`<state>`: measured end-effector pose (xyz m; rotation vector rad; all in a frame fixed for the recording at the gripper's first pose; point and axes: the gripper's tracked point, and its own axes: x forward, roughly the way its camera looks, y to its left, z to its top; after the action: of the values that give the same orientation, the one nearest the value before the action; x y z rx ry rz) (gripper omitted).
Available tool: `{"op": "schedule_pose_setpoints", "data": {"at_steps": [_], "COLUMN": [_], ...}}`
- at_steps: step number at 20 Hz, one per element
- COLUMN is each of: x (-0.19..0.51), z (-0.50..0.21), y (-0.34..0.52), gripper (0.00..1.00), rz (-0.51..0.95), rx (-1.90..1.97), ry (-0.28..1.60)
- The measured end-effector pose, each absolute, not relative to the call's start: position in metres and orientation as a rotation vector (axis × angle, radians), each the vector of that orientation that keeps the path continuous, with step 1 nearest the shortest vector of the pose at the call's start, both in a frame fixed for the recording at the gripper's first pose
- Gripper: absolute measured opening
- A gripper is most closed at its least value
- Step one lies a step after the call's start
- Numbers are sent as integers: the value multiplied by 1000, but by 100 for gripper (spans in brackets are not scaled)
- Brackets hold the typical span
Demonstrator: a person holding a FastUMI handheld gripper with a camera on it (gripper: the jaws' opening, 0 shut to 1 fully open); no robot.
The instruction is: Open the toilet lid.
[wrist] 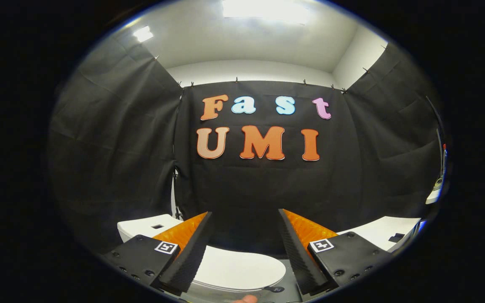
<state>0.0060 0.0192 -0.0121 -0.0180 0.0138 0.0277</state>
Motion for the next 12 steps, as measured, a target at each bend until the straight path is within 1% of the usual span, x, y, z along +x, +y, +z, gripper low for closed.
{"op": "schedule_pose_setpoints", "data": {"at_steps": [7,12], "x": [15,18], "z": [-44,-58], "y": [24,5], "gripper": [98,98], "rz": [66,23], "rx": [72,120], "ry": [67,93]}}
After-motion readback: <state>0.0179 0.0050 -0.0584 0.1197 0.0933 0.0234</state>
